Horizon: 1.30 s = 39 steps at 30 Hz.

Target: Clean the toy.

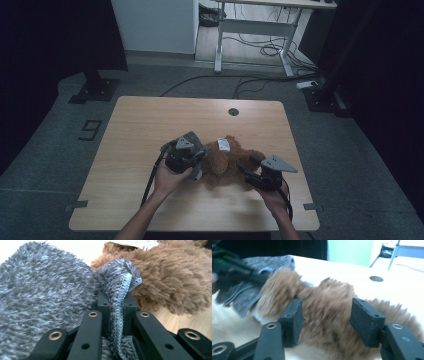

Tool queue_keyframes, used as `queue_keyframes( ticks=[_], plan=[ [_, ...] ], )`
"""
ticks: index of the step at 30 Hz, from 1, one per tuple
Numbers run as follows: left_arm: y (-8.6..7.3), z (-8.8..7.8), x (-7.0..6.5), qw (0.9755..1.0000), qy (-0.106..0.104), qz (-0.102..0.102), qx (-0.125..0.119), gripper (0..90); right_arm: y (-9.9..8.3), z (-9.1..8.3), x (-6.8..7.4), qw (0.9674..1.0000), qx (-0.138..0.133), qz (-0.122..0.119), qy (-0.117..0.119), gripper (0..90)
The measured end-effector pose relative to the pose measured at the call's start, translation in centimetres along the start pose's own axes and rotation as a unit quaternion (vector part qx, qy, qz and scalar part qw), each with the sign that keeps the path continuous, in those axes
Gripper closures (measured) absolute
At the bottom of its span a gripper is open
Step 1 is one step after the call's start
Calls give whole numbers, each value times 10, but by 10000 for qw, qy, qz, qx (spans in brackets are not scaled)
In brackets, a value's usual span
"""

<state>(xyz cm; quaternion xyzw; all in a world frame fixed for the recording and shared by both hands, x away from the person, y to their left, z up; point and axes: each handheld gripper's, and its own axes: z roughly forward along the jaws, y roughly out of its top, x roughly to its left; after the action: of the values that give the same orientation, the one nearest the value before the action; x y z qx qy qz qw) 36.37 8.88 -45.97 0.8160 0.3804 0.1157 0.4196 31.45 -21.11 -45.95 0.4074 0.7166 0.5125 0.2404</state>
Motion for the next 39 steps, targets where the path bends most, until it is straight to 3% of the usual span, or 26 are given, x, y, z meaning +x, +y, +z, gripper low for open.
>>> queue_keyframes(
  ticks=[3,7,11,16,19,23,27,30,33,36,39],
  plan=[
    [-4,-2,-2,10000,-43,-9,-58,809,15,8,-9,9999,113,53,26,376],
    [-9,-5,-2,9999,-124,-17,-100,807,24,30,-23,9984,499,233,154,320],
    [-12,-8,-4,9998,-157,-8,-112,808,16,45,-28,9952,797,480,304,274],
    [-17,-12,-7,9997,-202,-1,-110,806,-3,49,-20,9923,1018,453,543,221],
    [-22,-14,-7,9995,-274,-32,-123,807,-16,51,-17,9910,1041,465,706,298],
    [-31,-16,-6,9988,-460,-106,-86,808,-29,51,-13,9876,1130,535,955,494],
    [-44,-16,-11,9984,-562,-2,-14,812,-47,47,-5,9847,1247,583,1073,595],
    [-48,-15,-14,9987,-493,90,-15,814,-58,44,0,9850,1299,491,1028,631],
    [-46,-9,-17,9992,-315,221,57,814,-62,46,6,9880,1286,296,798,654],
    [-39,-2,-13,9996,-205,170,100,813,-61,51,11,9908,1255,97,504,660],
    [-29,4,-4,9997,-194,51,145,812,-60,59,7,9927,1142,132,363,661]
  ],
)
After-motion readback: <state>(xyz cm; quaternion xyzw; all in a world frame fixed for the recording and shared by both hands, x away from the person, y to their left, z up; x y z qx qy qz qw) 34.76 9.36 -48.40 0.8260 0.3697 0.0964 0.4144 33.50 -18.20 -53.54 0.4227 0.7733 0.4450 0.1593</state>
